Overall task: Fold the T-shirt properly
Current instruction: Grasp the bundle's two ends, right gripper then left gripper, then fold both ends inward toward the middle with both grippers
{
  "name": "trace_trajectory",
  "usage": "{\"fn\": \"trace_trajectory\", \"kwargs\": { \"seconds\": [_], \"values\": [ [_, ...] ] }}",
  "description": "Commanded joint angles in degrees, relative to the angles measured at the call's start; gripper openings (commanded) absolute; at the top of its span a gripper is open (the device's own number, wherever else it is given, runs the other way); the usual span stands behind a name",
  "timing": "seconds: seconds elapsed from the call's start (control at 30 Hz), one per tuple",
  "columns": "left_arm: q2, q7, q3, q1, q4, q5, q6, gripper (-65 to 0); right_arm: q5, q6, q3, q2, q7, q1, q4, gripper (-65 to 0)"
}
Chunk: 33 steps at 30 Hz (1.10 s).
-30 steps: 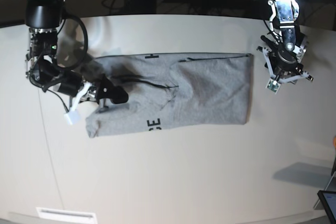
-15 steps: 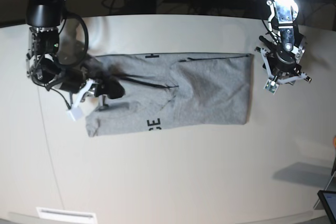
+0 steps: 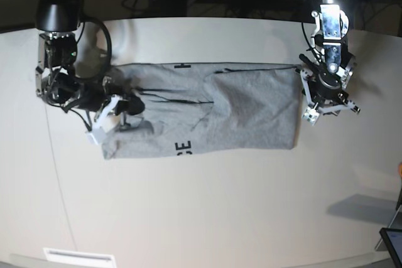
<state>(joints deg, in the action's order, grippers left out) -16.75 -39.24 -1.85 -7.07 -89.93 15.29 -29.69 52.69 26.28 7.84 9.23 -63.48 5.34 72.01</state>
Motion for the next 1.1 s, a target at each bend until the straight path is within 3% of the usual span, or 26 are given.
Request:
{"fn": "trace_trajectory", "kwargs": {
  "seconds": [0.0,0.23,0.43,0.7,0.87,1.07],
  "values": [
    [1.4,-3.8,1.5,-1.4,2.5,-2.8,-4.5,-43.2,-1.1,-1.2,0.0,0.7,-0.8,-0.1,2.6,-64.9],
    [4.9,-3.8,4.4,-0.2,2.5,-2.8,-4.5,-43.2,-1.2,-9.0,0.0,0.7,-1.3,-2.1,13.7,-64.9],
    [5.1,-3.8,13.3,-0.2,2.2,-2.8,-4.4,-43.2,-1.2,-9.5,0.0,0.7,-3.9,-2.2,18.0,-64.9],
    [6.0,-3.8,13.9,-0.2,2.1,-2.8,-4.3,-43.2,-1.2,-9.8,0.0,0.7,-6.6,-3.1,25.4,-64.9],
    [6.2,-3.8,14.3,-0.2,2.0,-2.8,-4.3,-43.2,-1.2,-17.4,-2.2,0.5,-8.2,-3.1,28.3,-64.9],
    [8.5,-3.8,14.4,-0.2,2.0,-2.8,-4.3,-43.2,-1.2,-18.1,-8.0,0.5,-8.0,-2.8,30.1,-64.9]
  ]
}}
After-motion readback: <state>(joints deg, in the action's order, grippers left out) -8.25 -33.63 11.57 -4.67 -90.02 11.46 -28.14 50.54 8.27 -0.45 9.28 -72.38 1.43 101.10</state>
